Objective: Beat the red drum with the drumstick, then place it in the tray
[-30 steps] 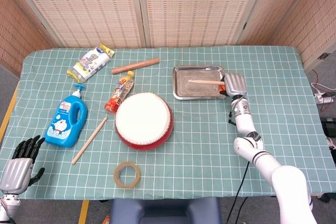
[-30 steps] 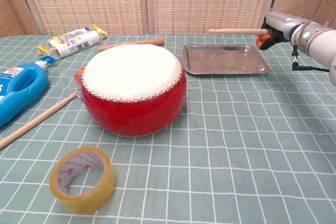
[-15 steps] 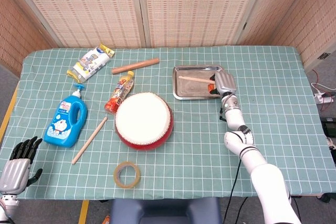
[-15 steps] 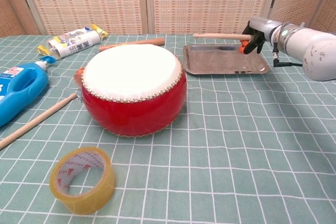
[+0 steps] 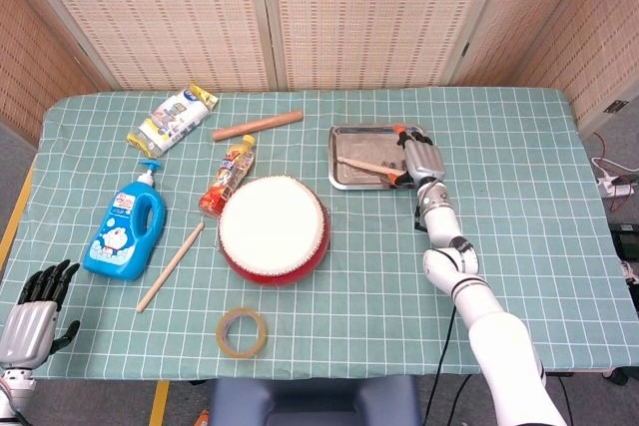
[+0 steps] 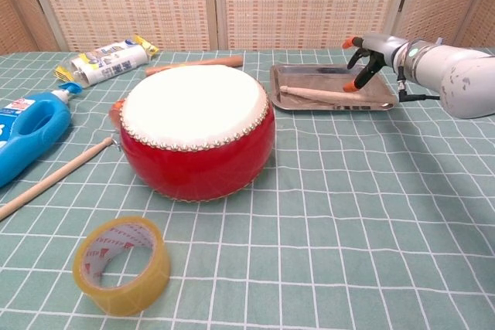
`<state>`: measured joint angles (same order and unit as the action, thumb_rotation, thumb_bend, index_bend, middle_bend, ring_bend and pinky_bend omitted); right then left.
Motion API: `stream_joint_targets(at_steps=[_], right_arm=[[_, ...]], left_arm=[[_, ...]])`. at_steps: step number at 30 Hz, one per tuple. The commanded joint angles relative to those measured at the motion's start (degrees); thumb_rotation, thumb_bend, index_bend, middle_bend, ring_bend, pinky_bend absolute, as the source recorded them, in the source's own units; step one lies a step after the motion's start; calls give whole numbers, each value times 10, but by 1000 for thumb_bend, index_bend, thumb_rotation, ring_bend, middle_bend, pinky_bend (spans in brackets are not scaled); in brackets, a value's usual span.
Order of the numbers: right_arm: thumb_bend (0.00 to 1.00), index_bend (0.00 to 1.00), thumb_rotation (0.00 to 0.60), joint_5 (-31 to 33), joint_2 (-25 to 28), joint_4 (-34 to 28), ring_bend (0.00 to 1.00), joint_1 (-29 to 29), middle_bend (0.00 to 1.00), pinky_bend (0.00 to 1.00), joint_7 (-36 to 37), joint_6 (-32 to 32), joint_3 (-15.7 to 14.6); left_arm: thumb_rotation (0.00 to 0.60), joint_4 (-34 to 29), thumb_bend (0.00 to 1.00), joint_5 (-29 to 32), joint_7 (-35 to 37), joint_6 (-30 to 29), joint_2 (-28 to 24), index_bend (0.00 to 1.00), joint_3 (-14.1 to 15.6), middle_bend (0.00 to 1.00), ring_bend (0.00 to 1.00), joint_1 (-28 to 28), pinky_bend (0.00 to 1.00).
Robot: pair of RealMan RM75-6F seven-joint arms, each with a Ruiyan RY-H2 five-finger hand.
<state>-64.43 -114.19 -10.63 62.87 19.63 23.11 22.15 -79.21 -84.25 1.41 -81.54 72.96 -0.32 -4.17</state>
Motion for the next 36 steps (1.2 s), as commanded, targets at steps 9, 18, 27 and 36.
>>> stream_joint_targets(at_steps=[9, 18, 27, 36], right_arm=[[291, 132, 600, -72, 66, -101, 128, -70, 194, 222, 31, 181, -47], [313, 159, 600, -82, 296, -507, 98, -250, 195, 214, -137, 385, -84], [313, 1, 600, -86, 495, -830, 0, -412, 108, 36, -242, 520, -153], [319, 0, 600, -158, 536, -893, 0, -527, 0, 0, -201, 636, -217]], left_arm=[[600, -1, 269, -3, 5, -4, -7, 20, -7, 5, 0, -5, 0], [600, -17, 269, -14, 1, -14, -16, 20, -19, 5, 0, -17, 0], [600, -40, 270, -25, -12, -24, -27, 21, -26, 5, 0, -26, 0], [600, -62, 270, -26, -33, -31, -37, 21, -28, 4, 0, -27, 0]])
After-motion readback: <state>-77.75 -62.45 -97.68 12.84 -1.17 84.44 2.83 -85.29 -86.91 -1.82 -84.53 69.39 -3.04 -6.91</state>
